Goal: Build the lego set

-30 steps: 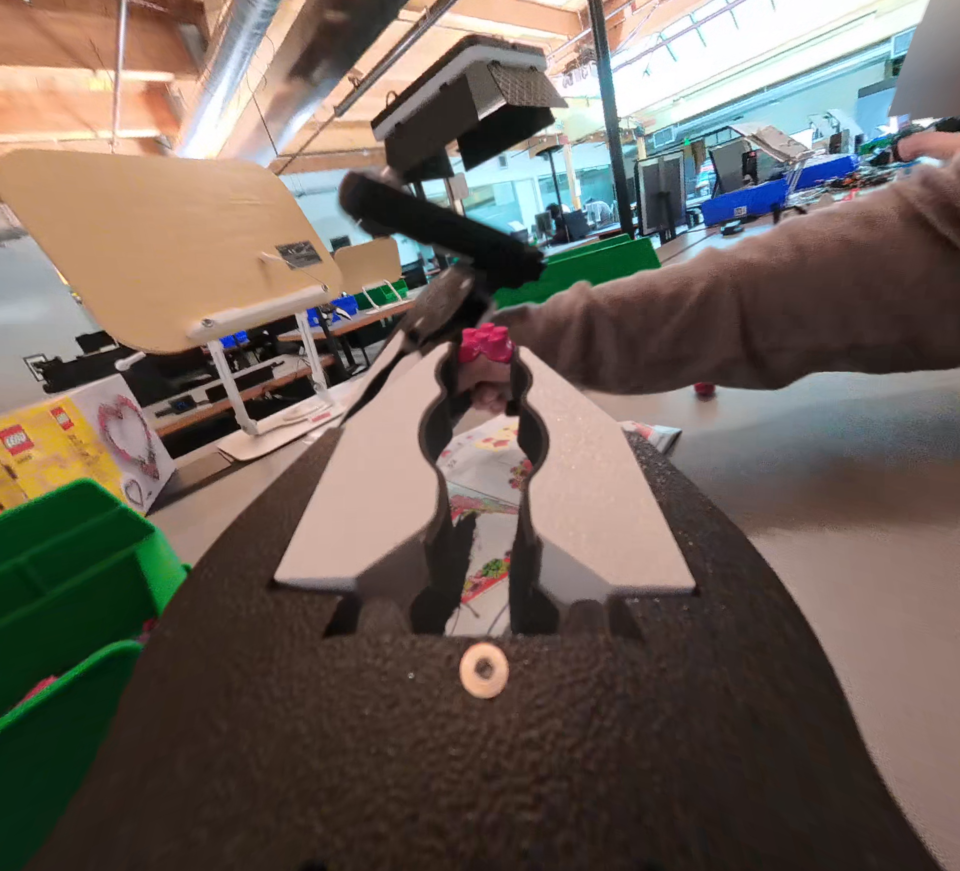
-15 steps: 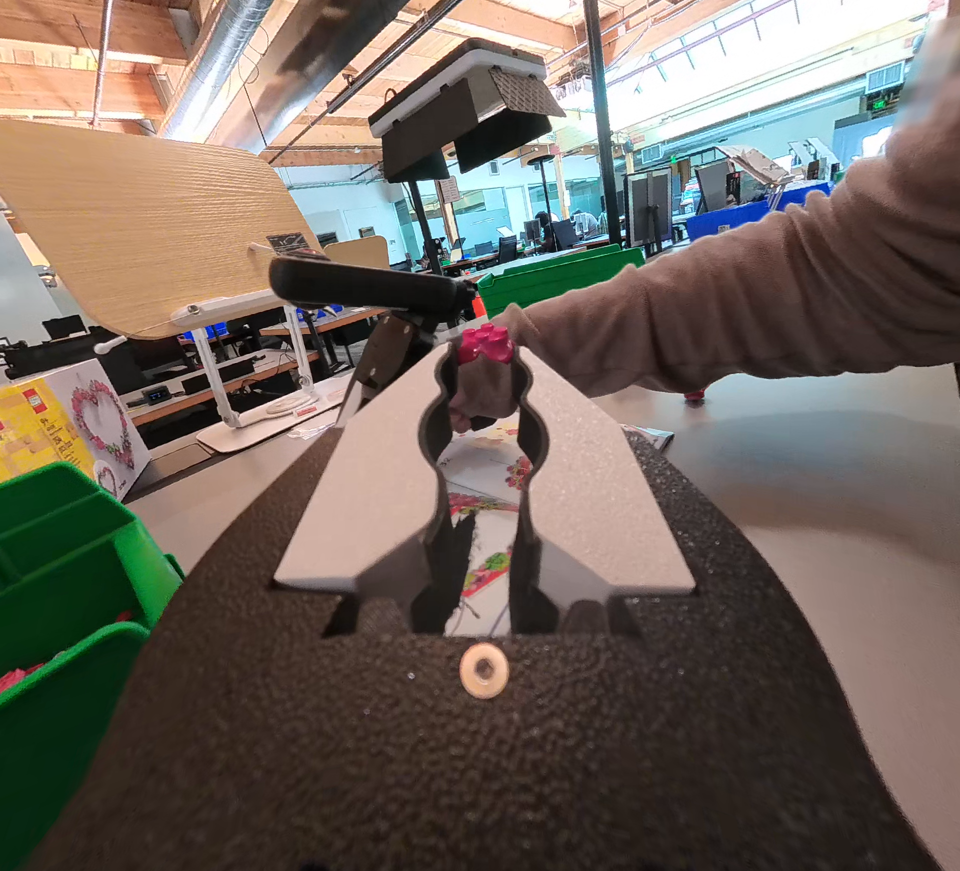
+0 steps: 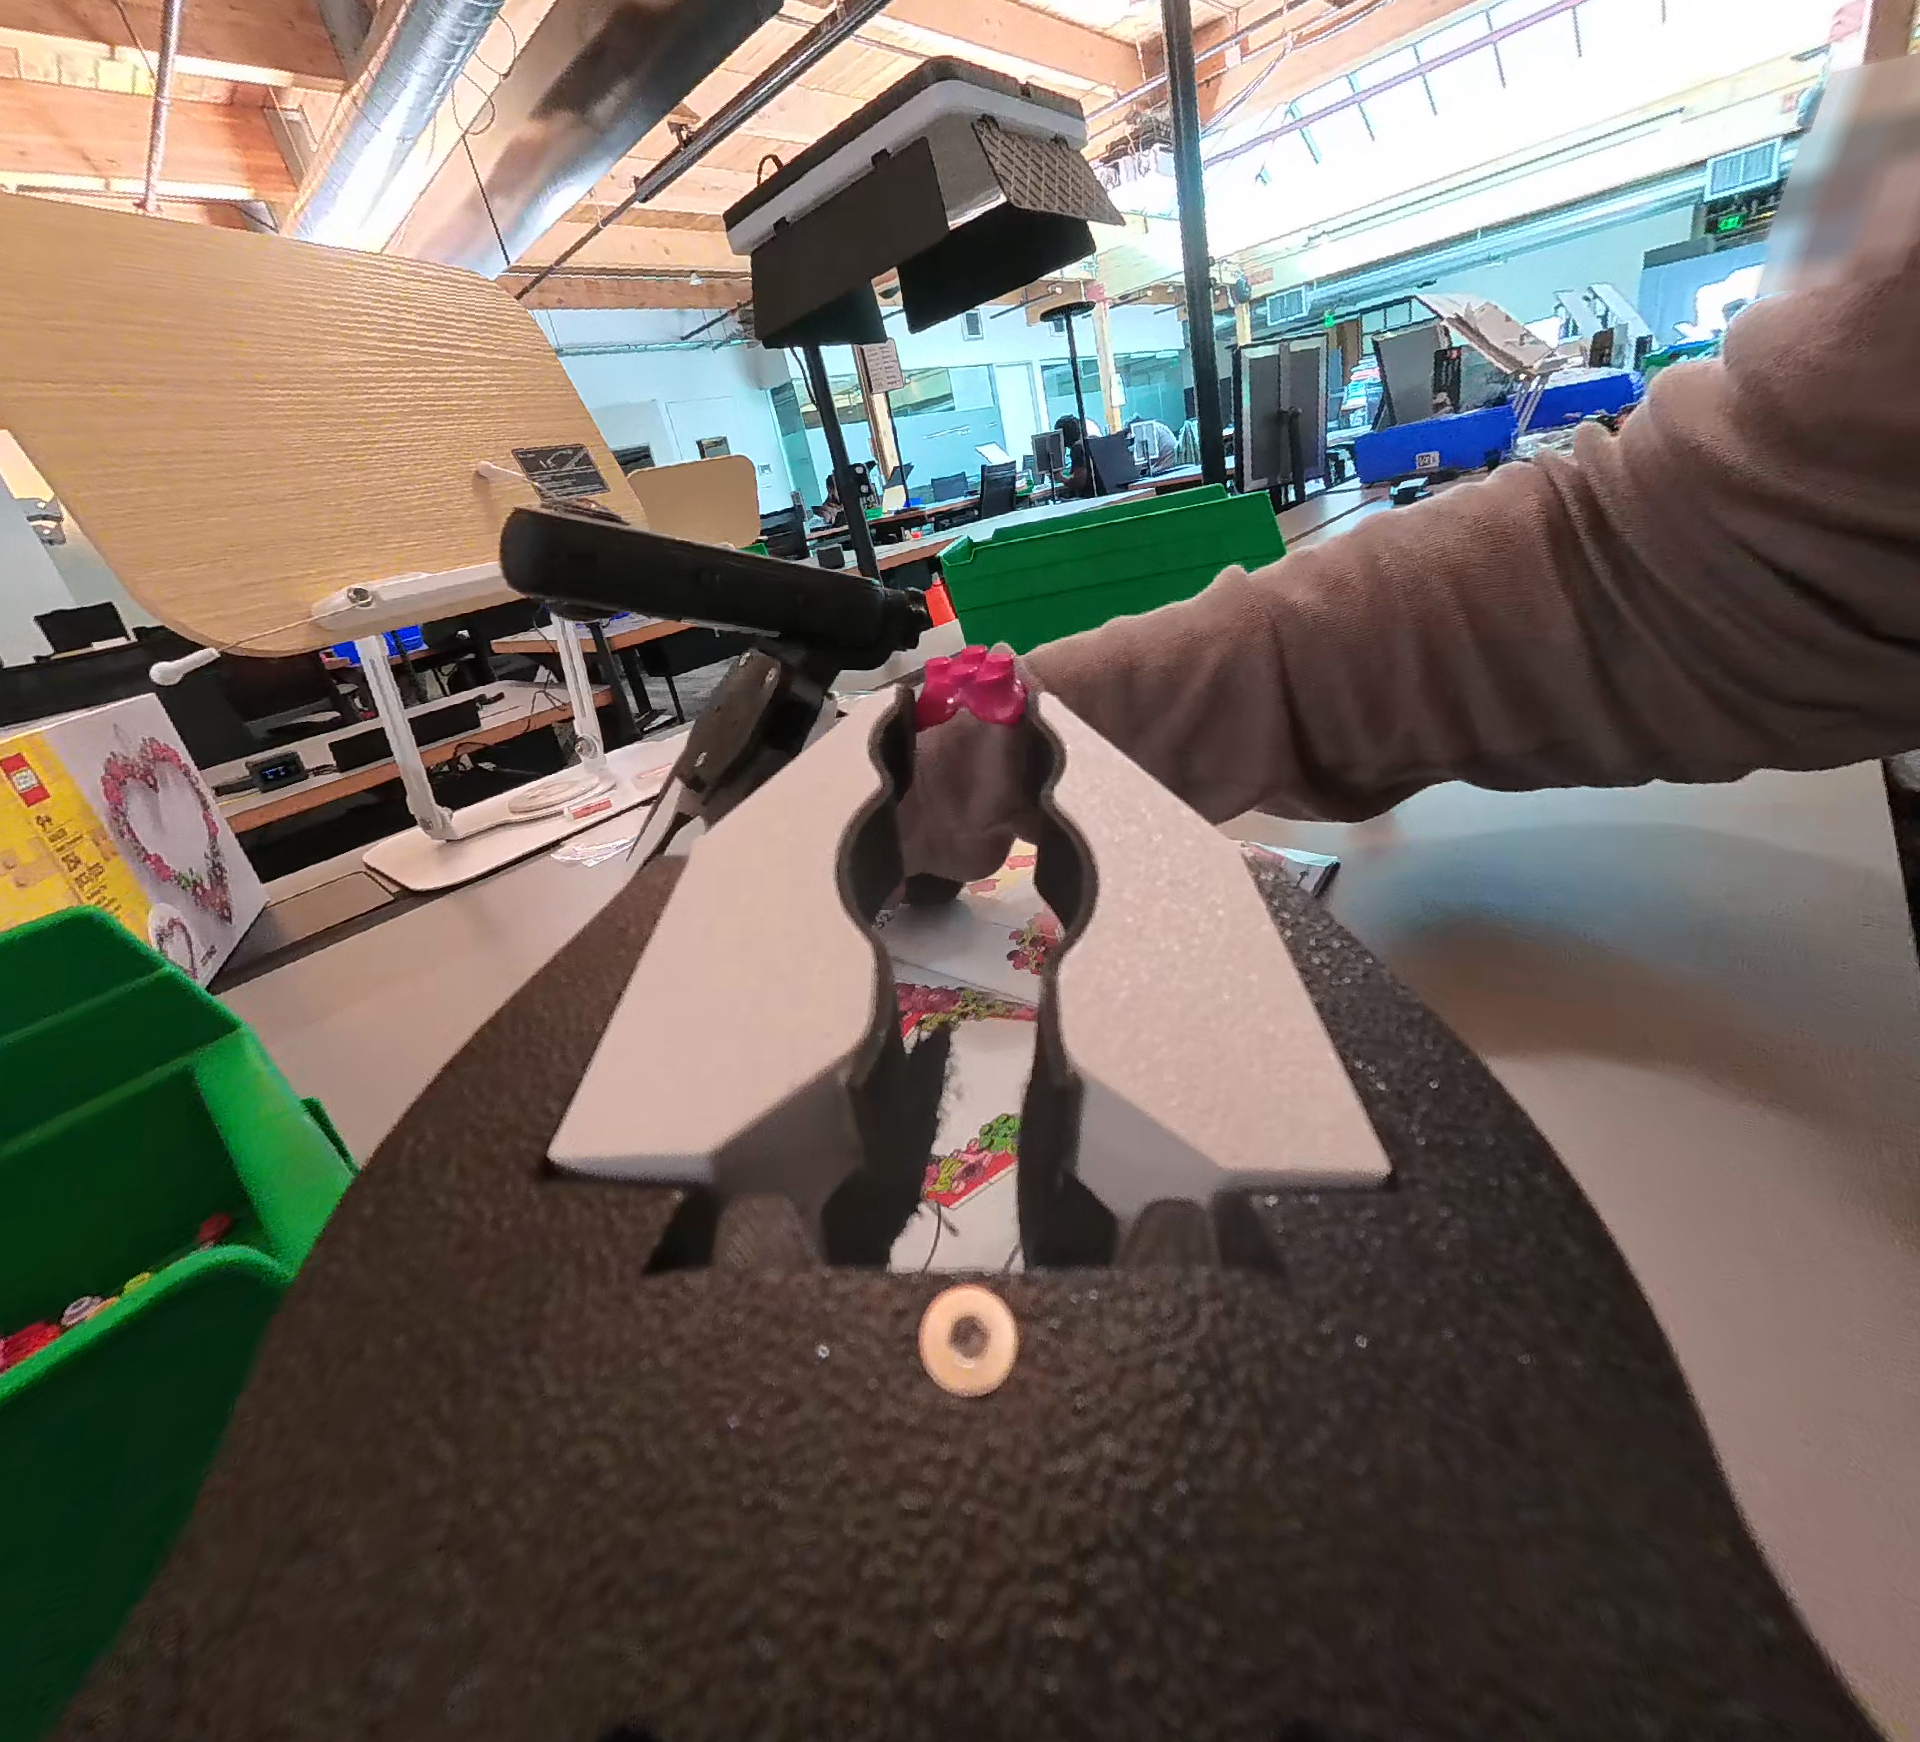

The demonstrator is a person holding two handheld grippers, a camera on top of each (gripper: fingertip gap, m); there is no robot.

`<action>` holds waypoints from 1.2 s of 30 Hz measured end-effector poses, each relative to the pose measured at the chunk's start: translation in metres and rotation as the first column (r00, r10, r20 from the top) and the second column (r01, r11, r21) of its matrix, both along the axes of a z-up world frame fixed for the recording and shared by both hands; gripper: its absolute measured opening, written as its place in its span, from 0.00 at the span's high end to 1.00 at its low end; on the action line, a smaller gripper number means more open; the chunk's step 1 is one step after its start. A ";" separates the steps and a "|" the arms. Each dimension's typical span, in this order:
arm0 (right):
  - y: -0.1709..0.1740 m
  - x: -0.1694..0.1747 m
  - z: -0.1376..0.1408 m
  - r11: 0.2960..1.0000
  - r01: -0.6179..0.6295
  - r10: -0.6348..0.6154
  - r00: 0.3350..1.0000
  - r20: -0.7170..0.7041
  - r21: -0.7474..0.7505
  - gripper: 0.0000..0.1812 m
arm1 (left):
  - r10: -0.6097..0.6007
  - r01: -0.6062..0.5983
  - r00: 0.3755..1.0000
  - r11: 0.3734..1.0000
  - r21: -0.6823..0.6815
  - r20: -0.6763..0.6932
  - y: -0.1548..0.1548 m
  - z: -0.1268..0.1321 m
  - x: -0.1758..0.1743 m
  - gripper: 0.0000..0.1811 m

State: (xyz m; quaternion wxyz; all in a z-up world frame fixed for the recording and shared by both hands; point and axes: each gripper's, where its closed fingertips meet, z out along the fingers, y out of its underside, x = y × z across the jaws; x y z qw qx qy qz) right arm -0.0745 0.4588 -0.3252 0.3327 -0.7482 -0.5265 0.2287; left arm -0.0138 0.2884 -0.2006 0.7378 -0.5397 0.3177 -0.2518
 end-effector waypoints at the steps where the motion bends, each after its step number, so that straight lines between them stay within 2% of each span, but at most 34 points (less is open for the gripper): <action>1: 0.000 0.000 0.000 1.000 -0.008 0.008 1.000 0.007 0.016 0.93 | 0.000 0.000 1.000 1.000 -0.002 0.001 0.000 0.000 0.000 0.90; 4: 0.000 0.004 0.007 0.998 -0.026 0.026 1.000 0.006 0.055 0.93 | -0.005 0.005 1.000 1.000 -0.021 0.010 0.002 -0.001 -0.001 0.90; 8: -0.022 0.019 0.062 0.993 -0.074 0.086 0.987 -0.137 0.087 0.93 | -0.012 0.015 0.999 0.998 -0.060 0.045 0.006 0.000 -0.005 0.90; 10: -0.049 0.031 0.097 0.986 -0.138 0.155 0.964 -0.218 0.091 0.93 | -0.015 0.020 0.998 0.997 -0.079 0.061 0.008 0.001 -0.007 0.90; 13: -0.109 0.049 0.140 0.950 -0.306 0.311 0.897 -0.314 0.065 0.93 | -0.059 0.066 0.995 0.993 -0.100 0.077 0.004 0.004 -0.004 0.90; 16: -0.166 0.064 0.169 0.893 -0.449 0.425 0.819 -0.386 0.031 0.93 | -0.193 0.209 0.975 0.963 -0.167 0.108 -0.009 0.016 0.009 0.90; 20: -0.204 0.076 0.183 0.856 -0.515 0.496 0.798 -0.342 0.040 0.93 | -0.363 0.379 0.925 0.900 -0.215 0.111 -0.039 0.035 0.028 0.90; 28: -0.247 0.089 0.201 0.792 -0.610 0.604 0.780 -0.166 0.015 0.93 | -0.432 0.445 0.895 0.877 -0.183 0.108 -0.070 0.068 0.041 0.90; 36: -0.273 0.097 0.237 0.743 -0.667 0.669 0.737 -0.102 0.053 0.93 | -0.563 0.571 0.821 0.809 -0.138 0.094 -0.106 0.106 0.049 0.90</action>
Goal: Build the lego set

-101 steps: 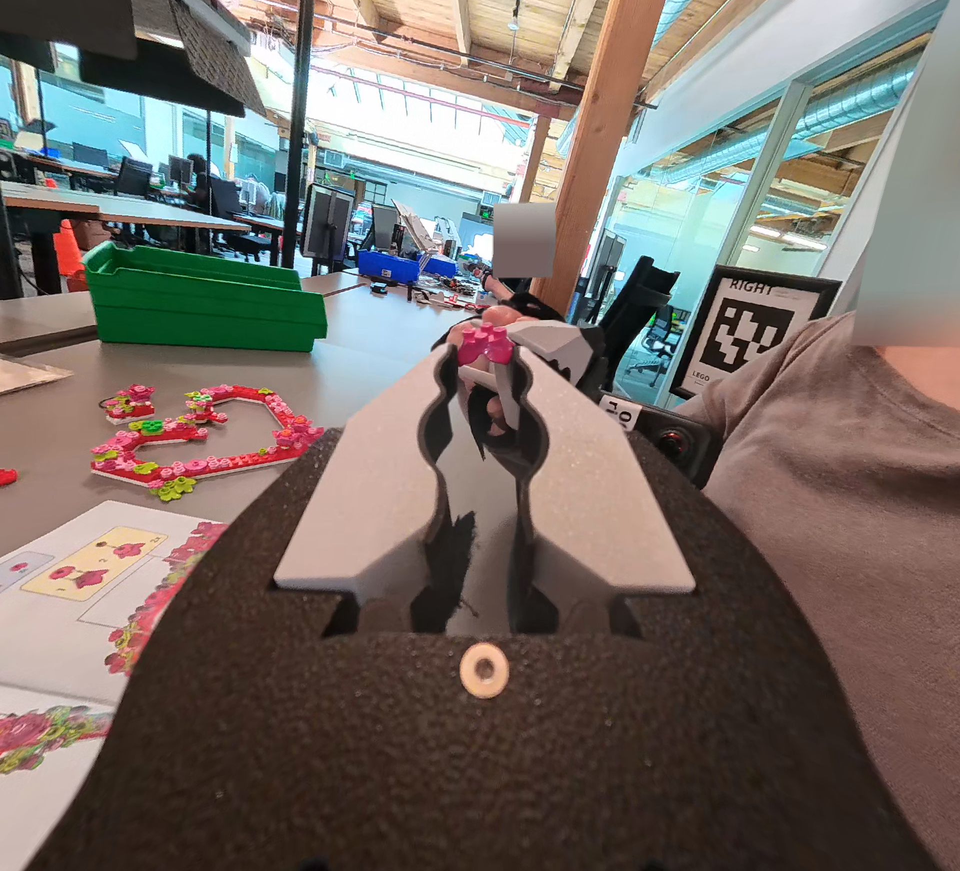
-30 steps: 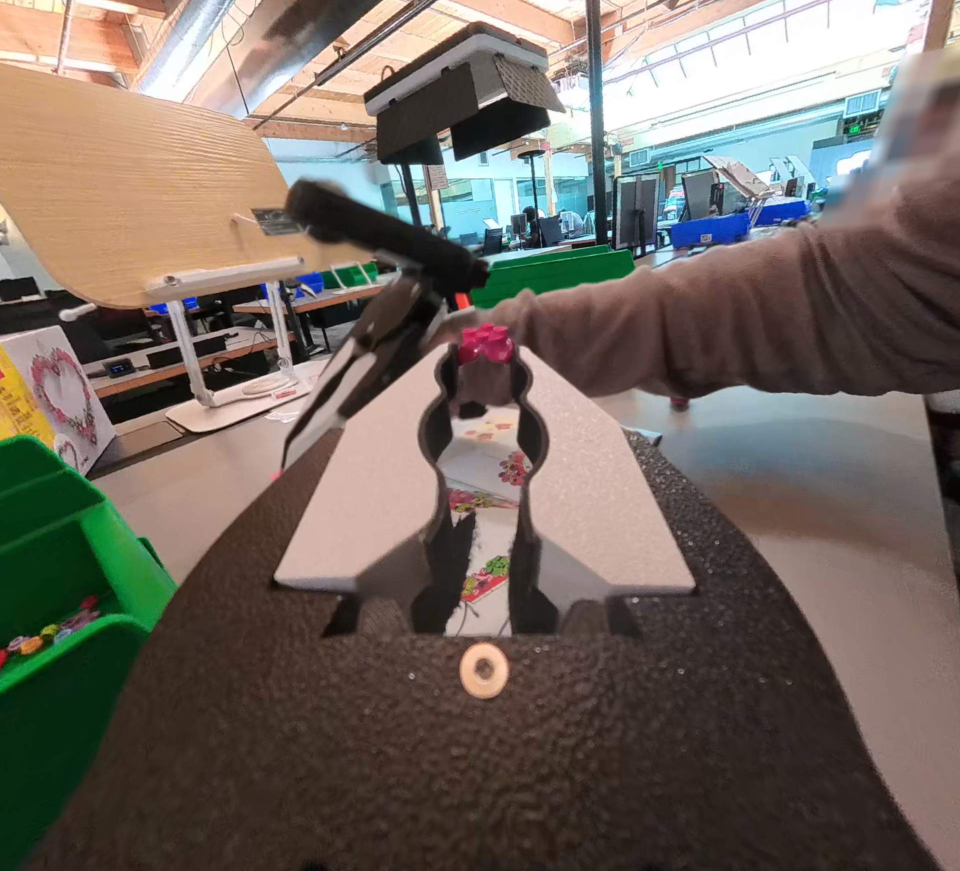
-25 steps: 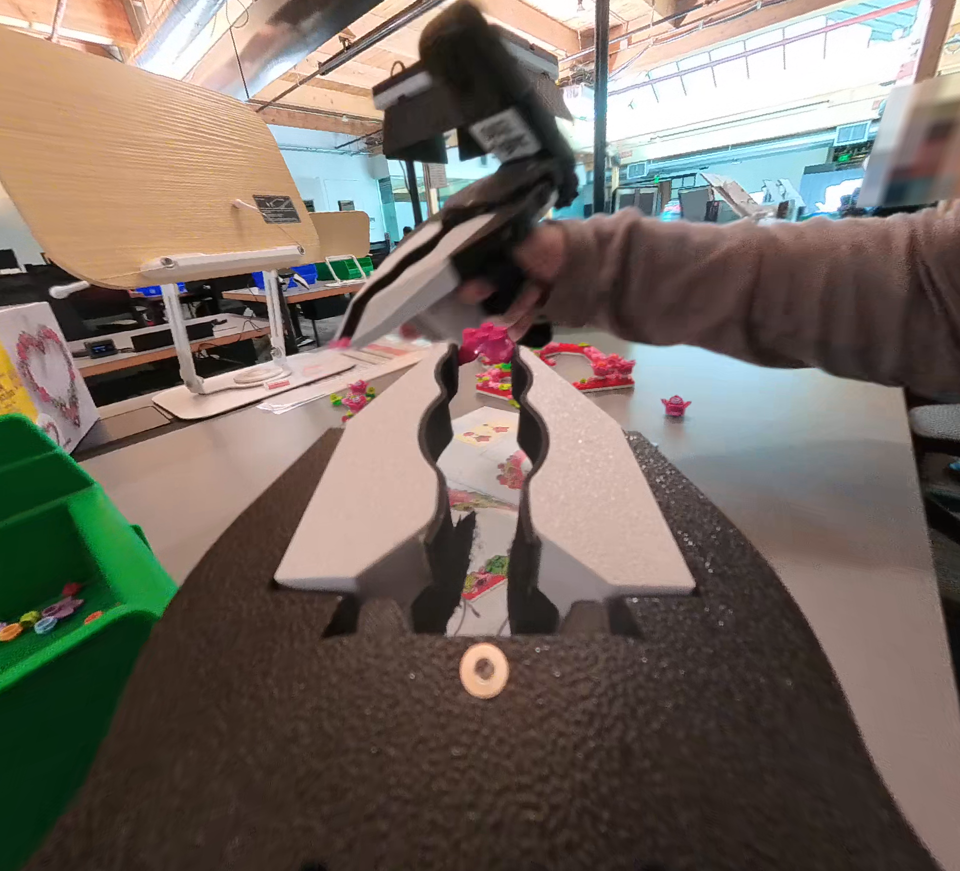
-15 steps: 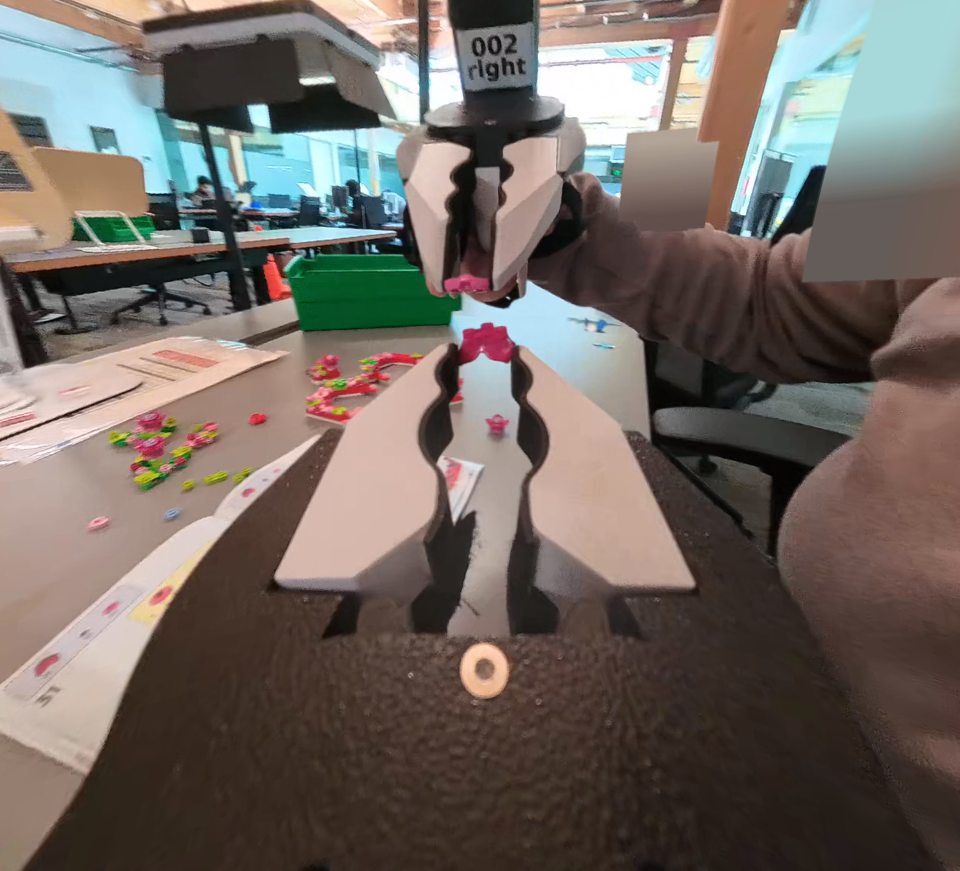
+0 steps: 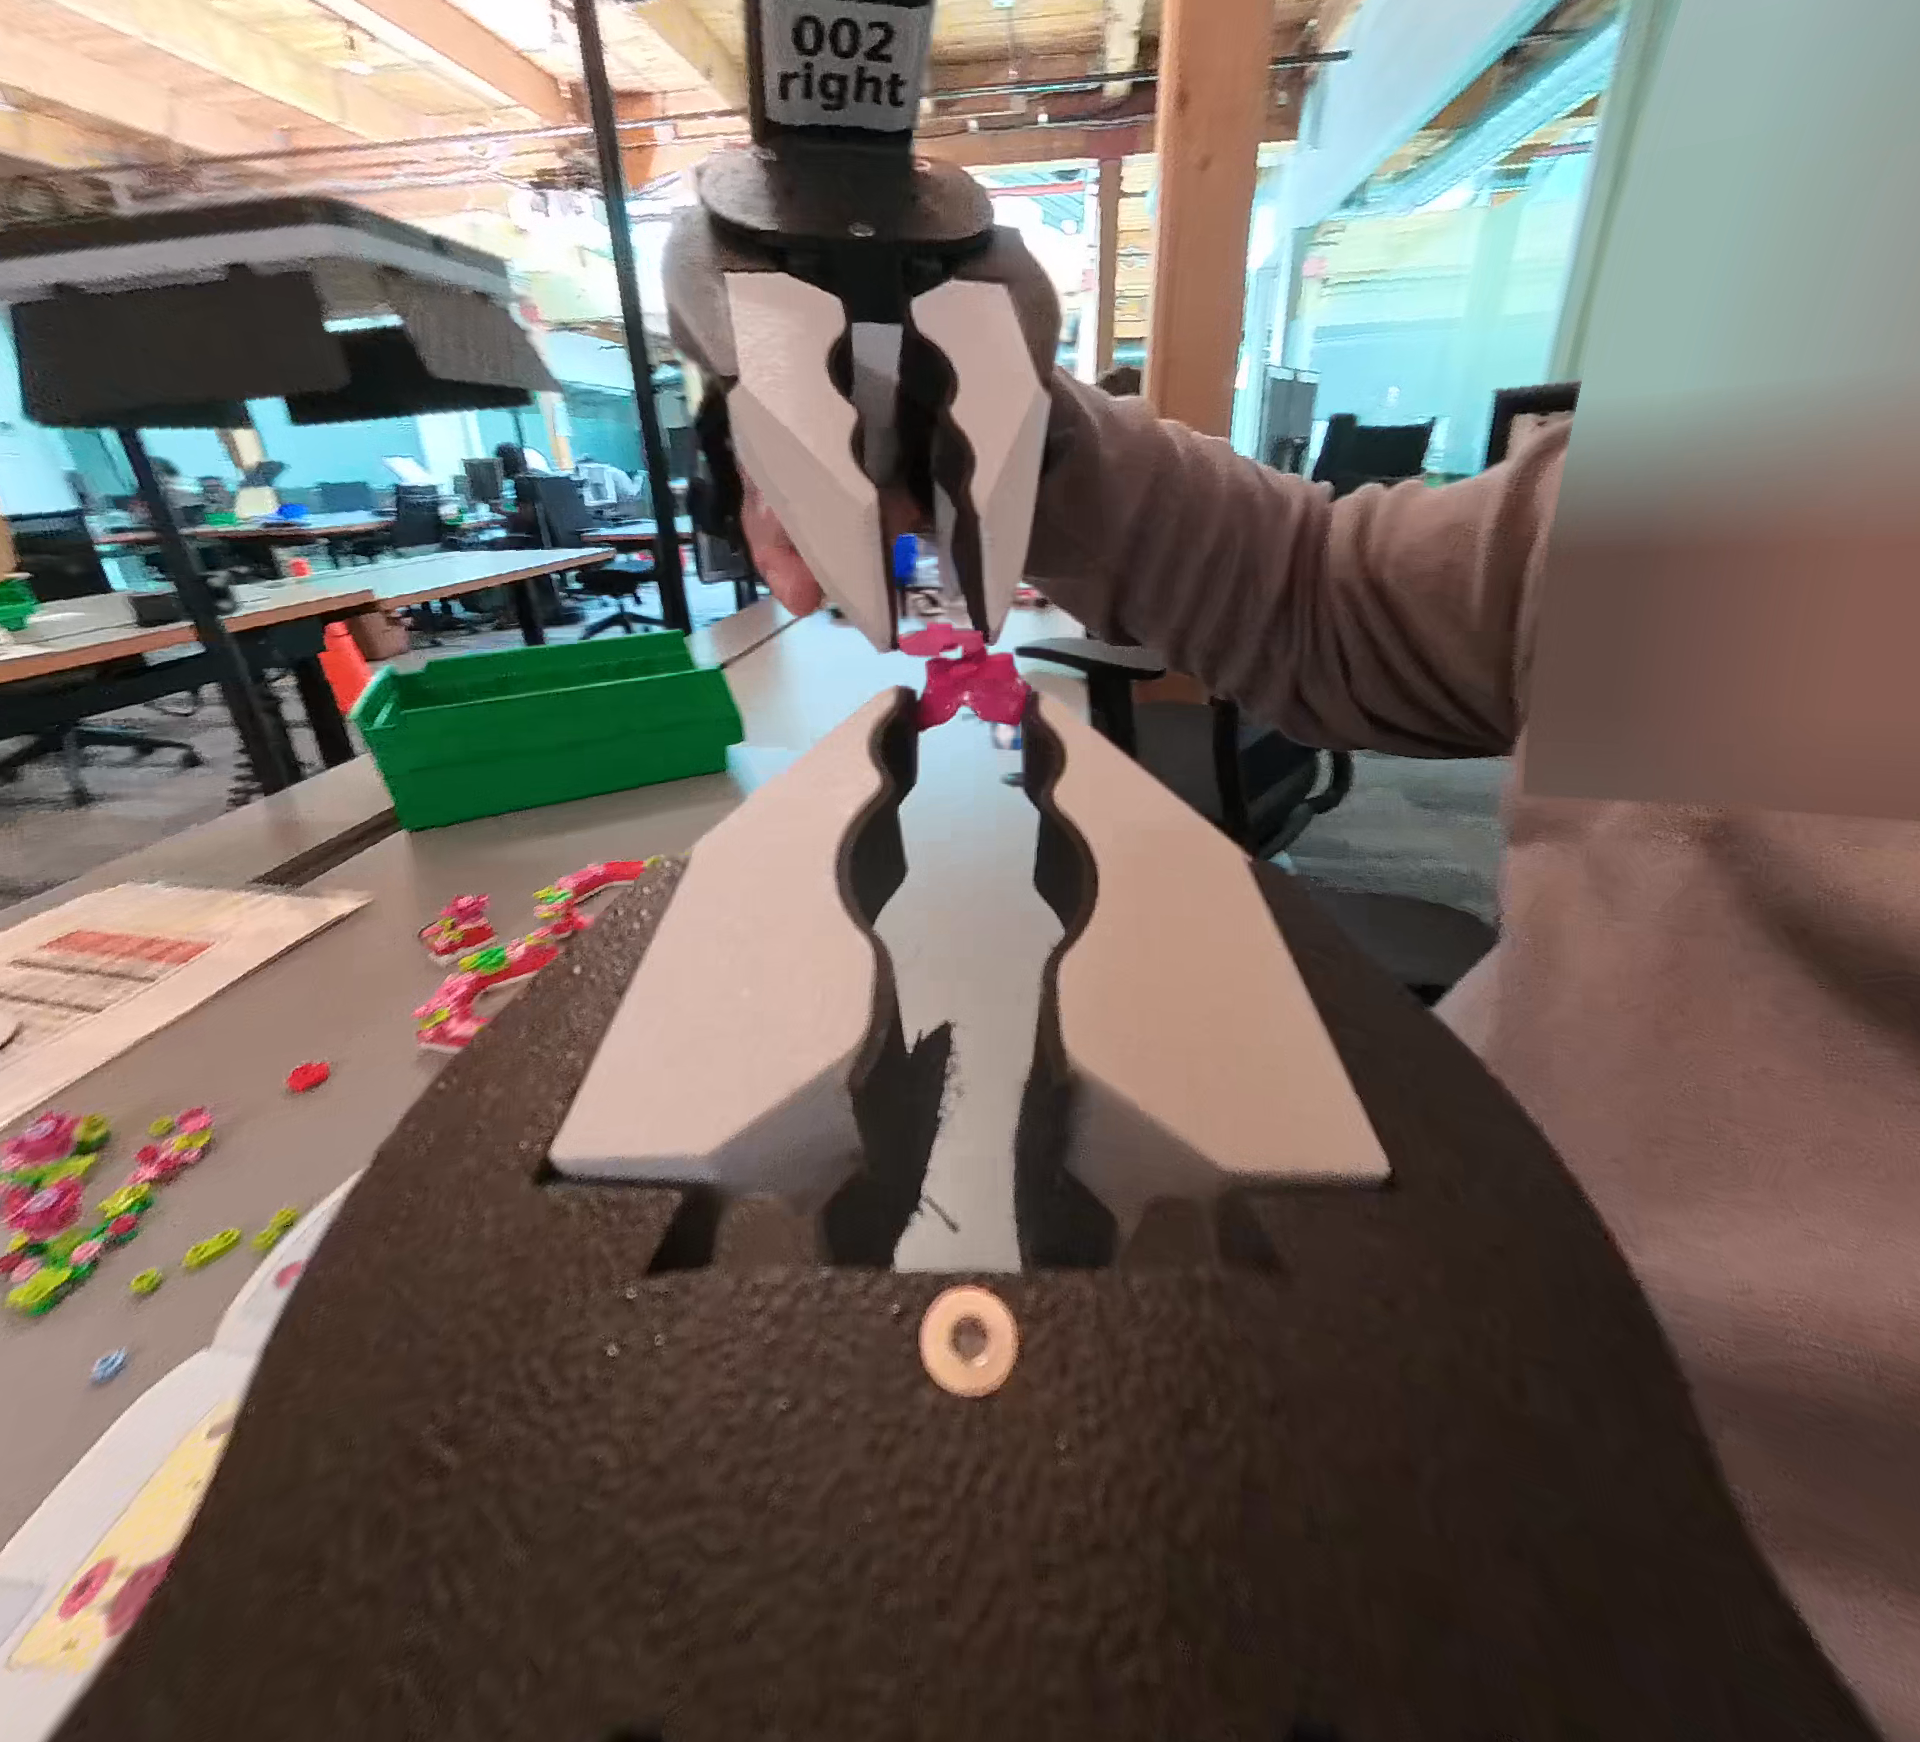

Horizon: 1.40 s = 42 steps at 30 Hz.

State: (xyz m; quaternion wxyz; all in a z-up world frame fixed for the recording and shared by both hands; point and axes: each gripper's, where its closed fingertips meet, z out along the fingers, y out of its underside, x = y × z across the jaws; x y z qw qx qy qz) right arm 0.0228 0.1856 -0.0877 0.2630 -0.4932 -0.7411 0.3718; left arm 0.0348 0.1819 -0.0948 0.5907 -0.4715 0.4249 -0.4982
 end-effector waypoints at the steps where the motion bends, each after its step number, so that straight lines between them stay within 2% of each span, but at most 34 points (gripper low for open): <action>1: -0.004 0.001 0.004 1.000 -0.014 0.014 1.000 0.001 0.005 0.93 | -0.029 0.029 1.000 1.000 0.004 -0.009 -0.005 0.004 0.001 0.90; 7: -0.039 0.002 0.030 0.989 -0.148 0.148 0.989 -0.012 0.024 0.93 | -0.182 0.183 0.983 0.982 0.043 -0.023 -0.029 0.030 -0.001 0.90; 13: -0.051 -0.004 0.042 0.979 -0.181 0.179 0.983 0.032 0.090 0.93 | -0.281 0.281 0.960 0.960 -0.010 -0.018 -0.039 0.041 -0.009 0.90; 27: -0.061 -0.024 0.044 0.965 -0.257 0.251 0.964 0.089 0.062 0.93 | -0.367 0.367 0.930 0.930 -0.001 -0.032 -0.055 0.043 -0.023 0.90; 42: -0.069 -0.021 0.038 0.943 -0.331 0.319 0.930 0.182 0.040 0.93 | -0.424 0.424 0.904 0.906 -0.013 -0.059 -0.063 0.037 -0.021 0.90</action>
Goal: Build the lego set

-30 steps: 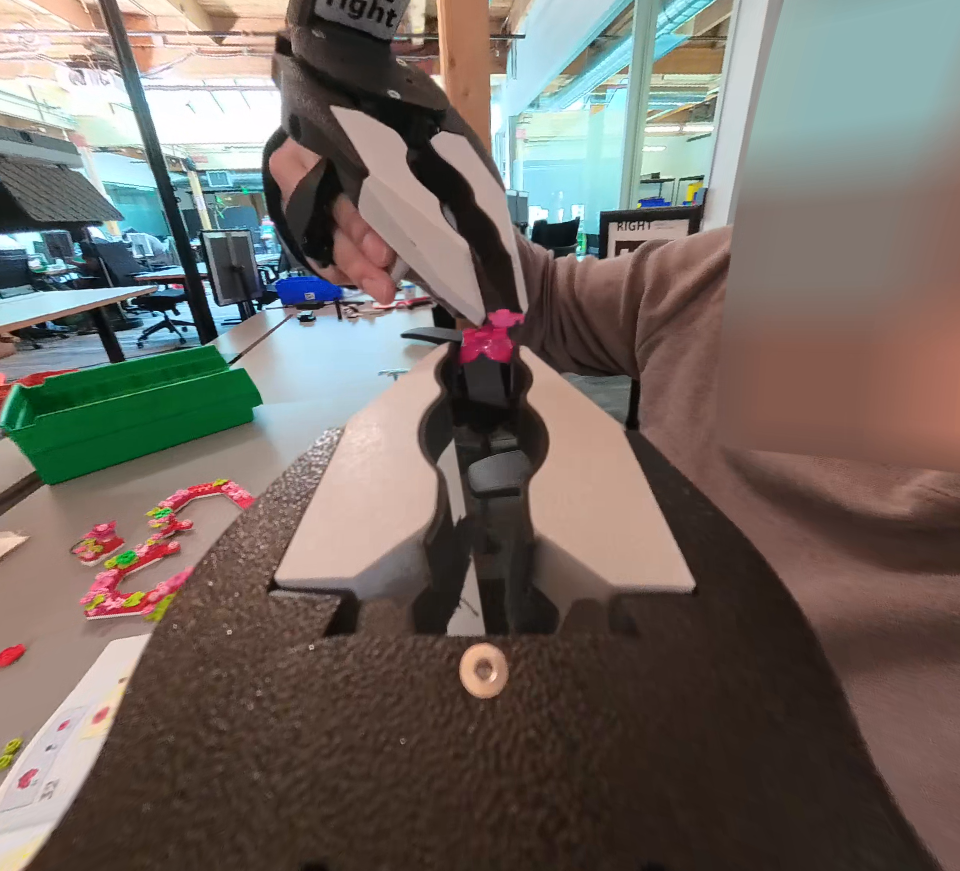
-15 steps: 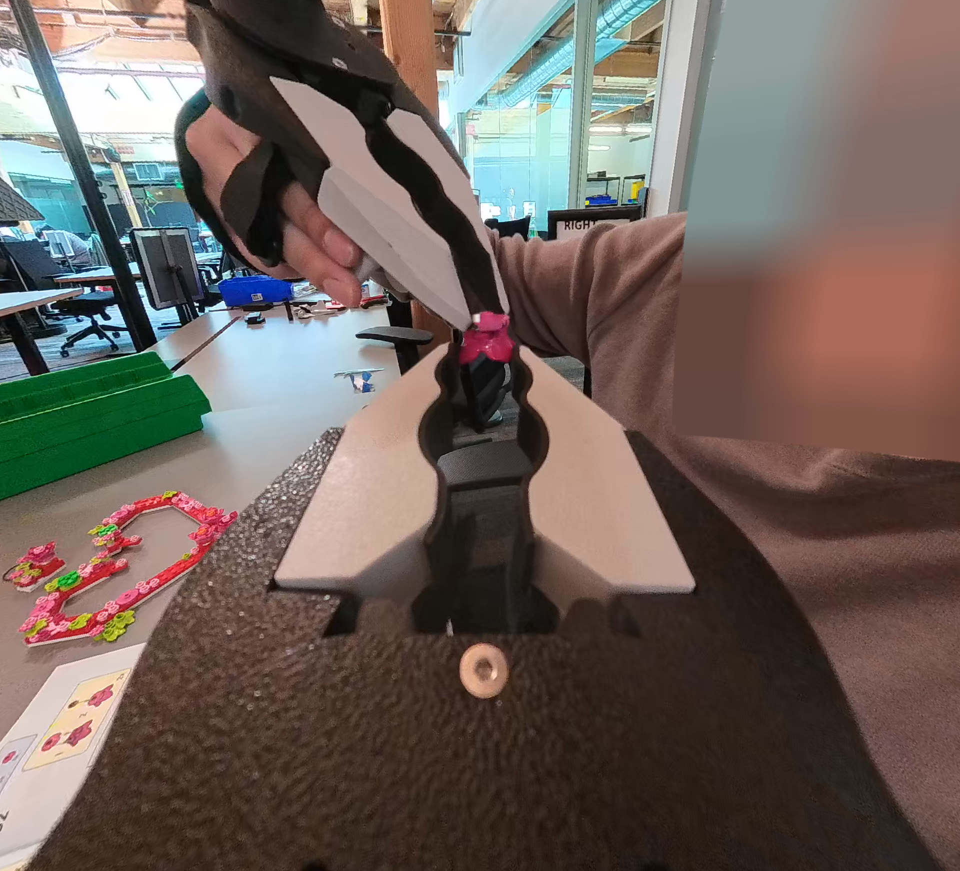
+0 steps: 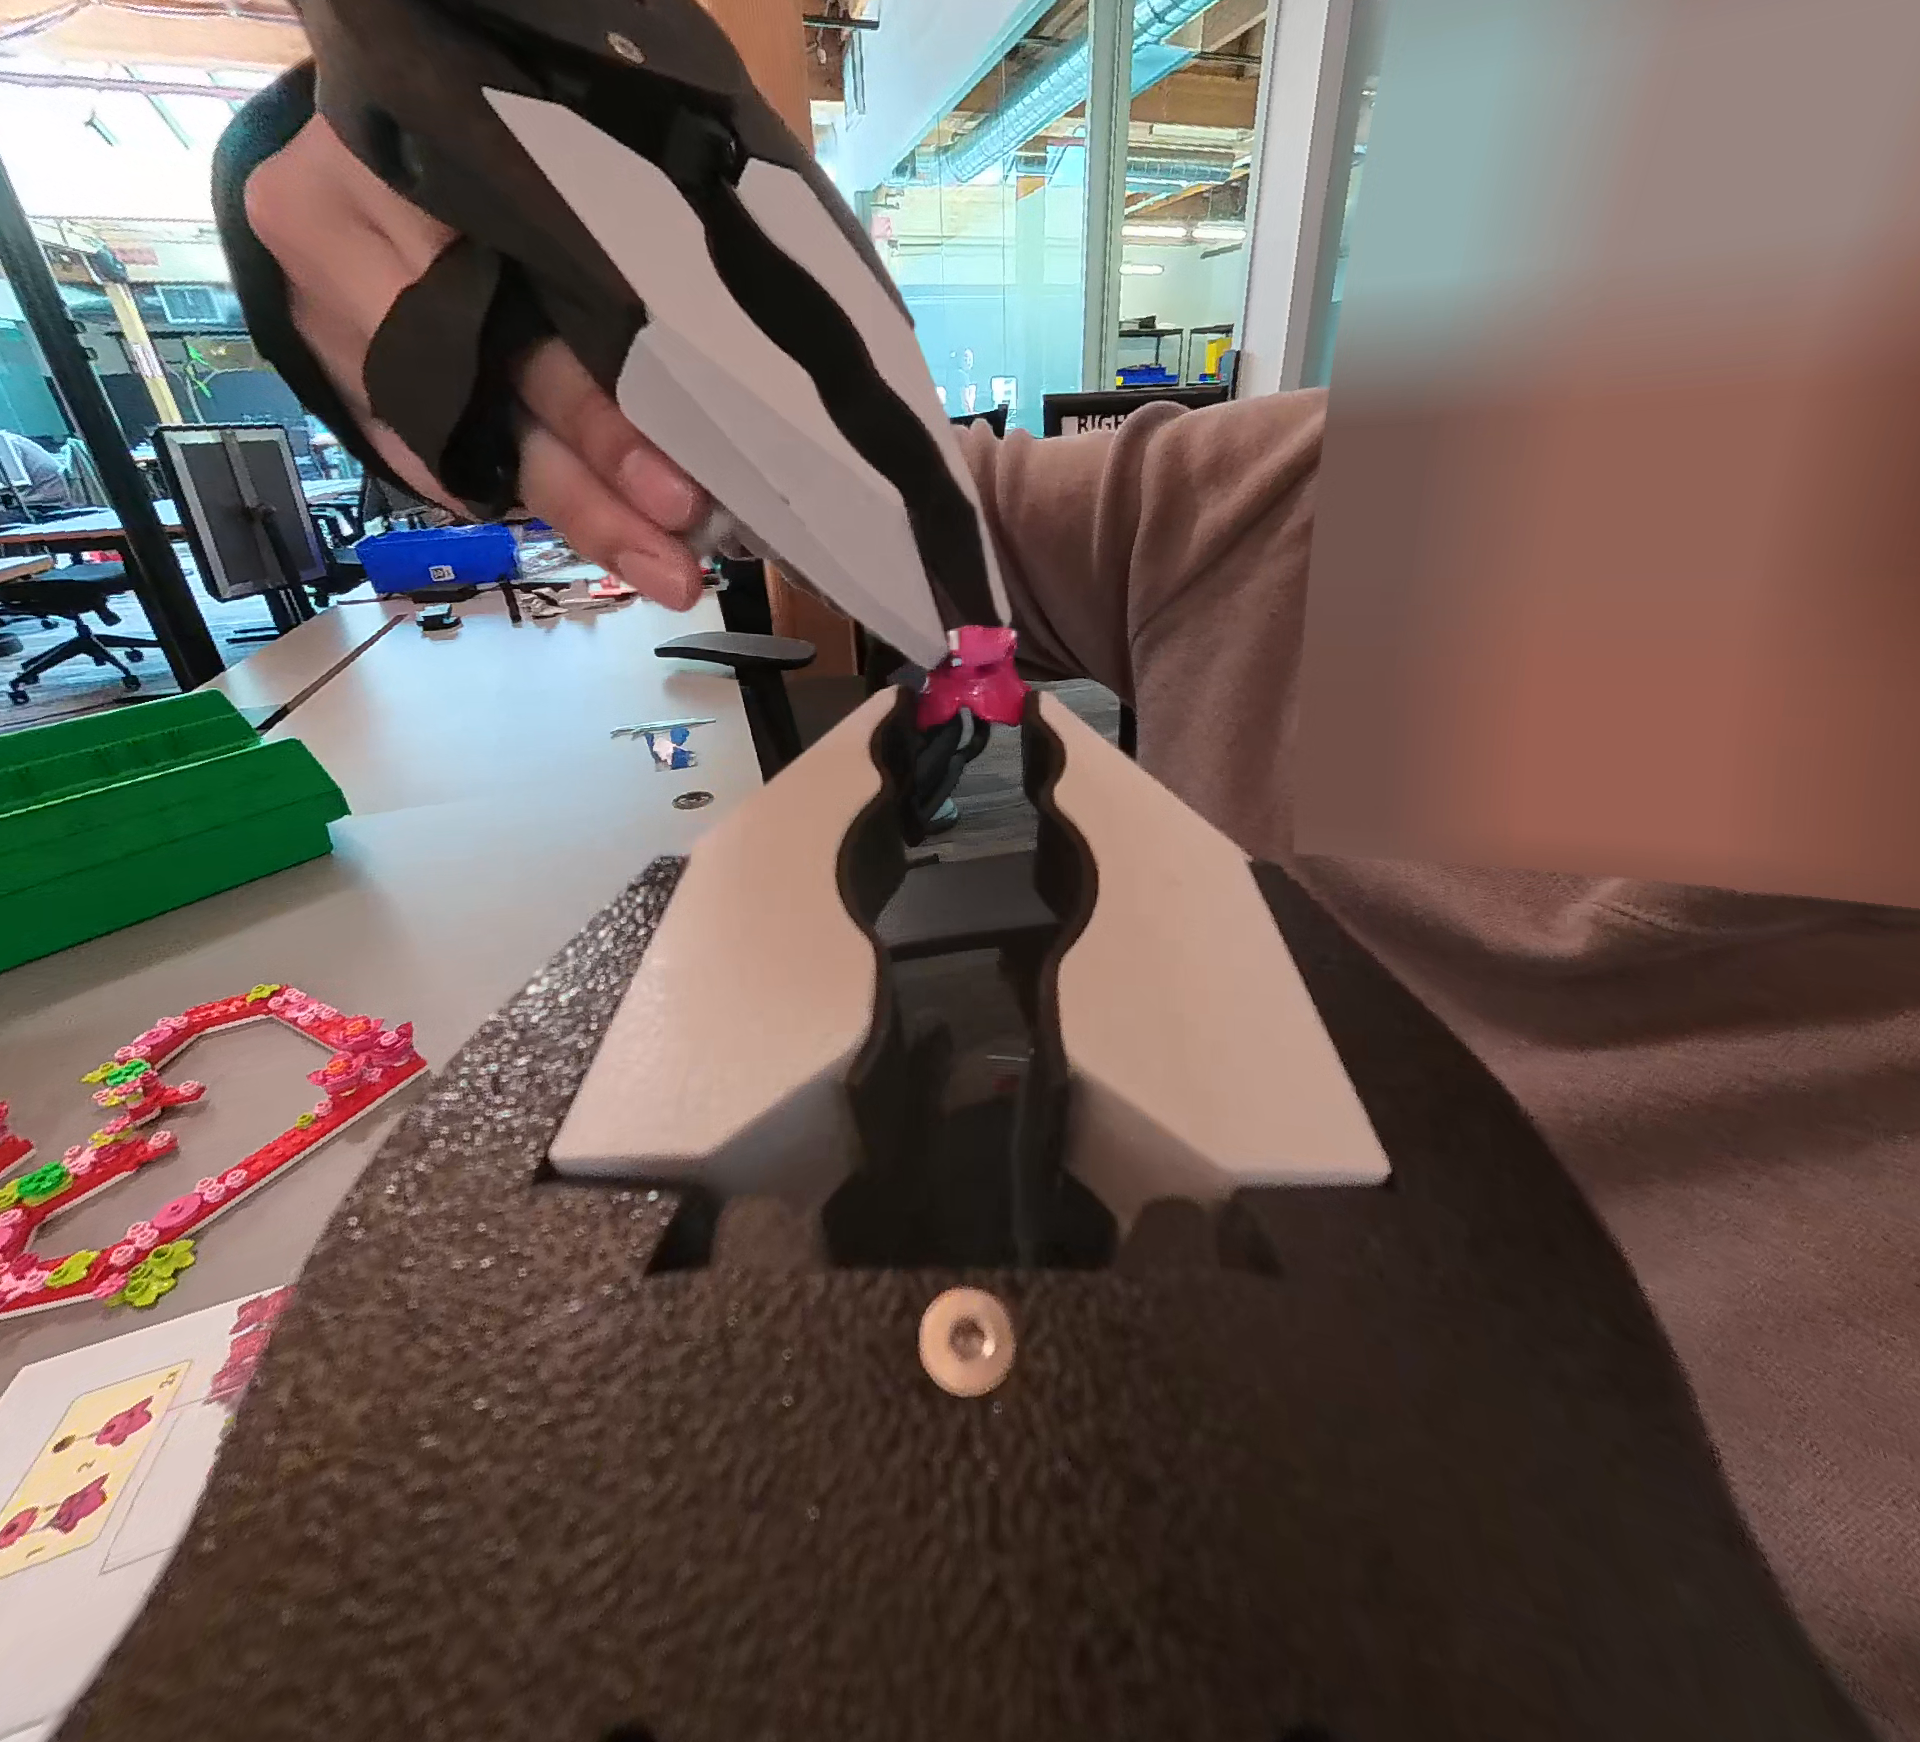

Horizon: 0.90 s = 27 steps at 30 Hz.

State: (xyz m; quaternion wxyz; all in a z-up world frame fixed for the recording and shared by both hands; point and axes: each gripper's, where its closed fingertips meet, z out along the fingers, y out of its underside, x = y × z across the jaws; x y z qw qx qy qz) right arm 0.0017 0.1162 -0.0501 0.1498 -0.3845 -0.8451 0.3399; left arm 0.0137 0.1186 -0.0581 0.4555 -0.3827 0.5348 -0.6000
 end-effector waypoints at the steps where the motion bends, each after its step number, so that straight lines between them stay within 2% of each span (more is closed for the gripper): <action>1: 0.000 0.000 0.000 1.000 -0.004 0.004 1.000 0.004 0.004 0.93 | -0.004 0.004 1.000 1.000 -0.001 -0.002 0.000 -0.001 0.000 0.90; 10: -0.004 0.002 -0.005 0.999 -0.037 0.035 0.998 0.042 0.037 0.92 | -0.056 0.055 0.998 0.998 -0.016 -0.019 -0.006 -0.005 0.003 0.90; 27: -0.006 0.002 -0.006 0.997 -0.043 0.039 0.997 0.059 0.071 0.92 | -0.062 0.062 0.998 0.998 -0.019 -0.024 -0.006 -0.006 0.002 0.90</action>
